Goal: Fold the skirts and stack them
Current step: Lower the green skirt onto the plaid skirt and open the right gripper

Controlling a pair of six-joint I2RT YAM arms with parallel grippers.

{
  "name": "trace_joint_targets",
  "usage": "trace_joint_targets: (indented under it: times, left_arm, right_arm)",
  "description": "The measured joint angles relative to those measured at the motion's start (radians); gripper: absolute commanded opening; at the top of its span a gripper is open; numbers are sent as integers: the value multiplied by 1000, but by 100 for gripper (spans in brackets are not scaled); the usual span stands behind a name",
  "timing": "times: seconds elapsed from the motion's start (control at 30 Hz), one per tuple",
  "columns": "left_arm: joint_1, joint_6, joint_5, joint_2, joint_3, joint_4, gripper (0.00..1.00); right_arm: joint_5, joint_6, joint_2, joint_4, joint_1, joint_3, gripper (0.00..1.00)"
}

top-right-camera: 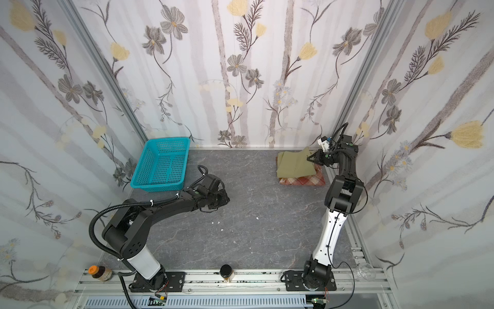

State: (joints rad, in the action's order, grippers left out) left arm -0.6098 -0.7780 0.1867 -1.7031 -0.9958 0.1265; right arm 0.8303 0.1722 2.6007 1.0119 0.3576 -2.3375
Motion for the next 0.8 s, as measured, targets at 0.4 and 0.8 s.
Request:
trace_joint_targets:
  times: [0.4,0.8]
  left_arm:
    - [-5,-5,0,-10,8,5,20]
    - [-21,-8,-2,-19,13,5,20]
  right_arm:
    - [-89,-32,-9,-41,-9,0,0]
    - [-240,-72,54,-49,-2,14,45]
